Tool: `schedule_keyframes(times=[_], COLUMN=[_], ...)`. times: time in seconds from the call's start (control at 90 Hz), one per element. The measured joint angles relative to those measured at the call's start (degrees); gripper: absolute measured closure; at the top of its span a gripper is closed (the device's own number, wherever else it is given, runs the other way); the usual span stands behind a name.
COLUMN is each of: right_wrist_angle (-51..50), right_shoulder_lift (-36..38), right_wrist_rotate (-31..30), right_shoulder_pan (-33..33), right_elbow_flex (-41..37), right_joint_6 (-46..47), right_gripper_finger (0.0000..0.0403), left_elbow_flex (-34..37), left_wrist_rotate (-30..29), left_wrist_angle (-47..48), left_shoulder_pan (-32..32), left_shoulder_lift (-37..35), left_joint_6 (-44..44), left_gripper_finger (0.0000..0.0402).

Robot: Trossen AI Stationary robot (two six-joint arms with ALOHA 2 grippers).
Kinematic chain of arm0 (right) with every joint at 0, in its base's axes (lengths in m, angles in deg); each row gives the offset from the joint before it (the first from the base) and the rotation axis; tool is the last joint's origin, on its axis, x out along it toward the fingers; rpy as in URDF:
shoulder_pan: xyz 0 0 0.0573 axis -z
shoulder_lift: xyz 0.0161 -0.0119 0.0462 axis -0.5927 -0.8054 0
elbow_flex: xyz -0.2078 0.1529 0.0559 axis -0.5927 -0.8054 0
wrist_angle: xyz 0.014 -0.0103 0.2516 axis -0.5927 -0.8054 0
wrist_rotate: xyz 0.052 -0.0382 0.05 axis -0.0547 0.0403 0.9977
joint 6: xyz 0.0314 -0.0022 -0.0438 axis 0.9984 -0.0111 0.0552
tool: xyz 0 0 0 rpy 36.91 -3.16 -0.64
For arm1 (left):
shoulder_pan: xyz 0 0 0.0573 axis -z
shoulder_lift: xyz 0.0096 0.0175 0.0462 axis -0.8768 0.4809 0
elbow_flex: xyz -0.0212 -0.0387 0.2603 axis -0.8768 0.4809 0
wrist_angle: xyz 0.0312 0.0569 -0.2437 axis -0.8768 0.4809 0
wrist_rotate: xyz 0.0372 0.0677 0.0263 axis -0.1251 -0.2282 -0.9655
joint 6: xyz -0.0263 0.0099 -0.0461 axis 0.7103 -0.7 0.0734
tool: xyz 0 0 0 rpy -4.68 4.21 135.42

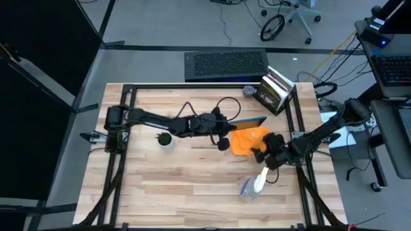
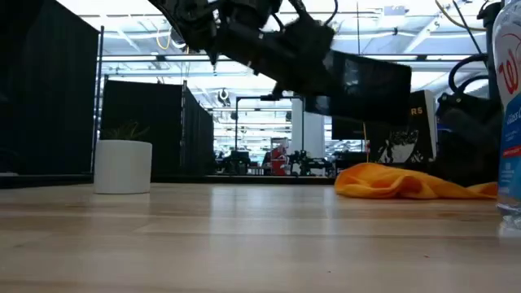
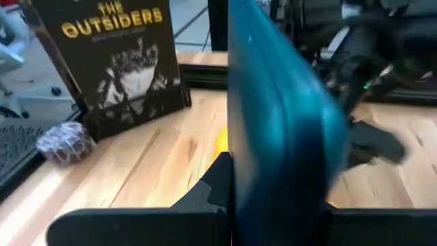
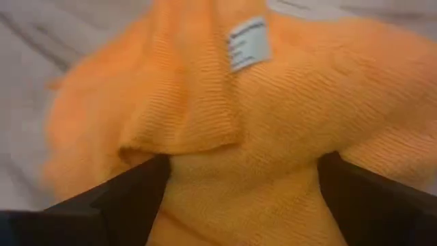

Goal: Apply microfiber cloth
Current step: Wipe the blue tablet with the orange microfiber cloth

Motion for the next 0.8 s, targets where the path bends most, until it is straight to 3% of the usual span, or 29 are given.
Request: schedule_keyframes(times=[0.4, 0.8], right_wrist_angle=[0.4, -0.6], right_shoulder_lift=[0.0, 0.0], right_wrist_rotate=[0.5, 1.6], right_shoulder_pan=[-0.7, -0.8], right_elbow_flex=[0.3, 0.3], right_joint_6=[-0.7, -1.2], right_gripper_finger=[0.0051, 0.0051], left_elbow_flex=[0.0, -0.3], left_wrist_rotate=[0.2, -2.4], left_wrist_angle=[-4.2, 3.2], left_shoulder_pan=[0.2, 1.2], left_shoulder_lift=[9.7, 8.2], left_joint_6=[0.0, -0.5], left_gripper_finger=[0.0395, 0.0395])
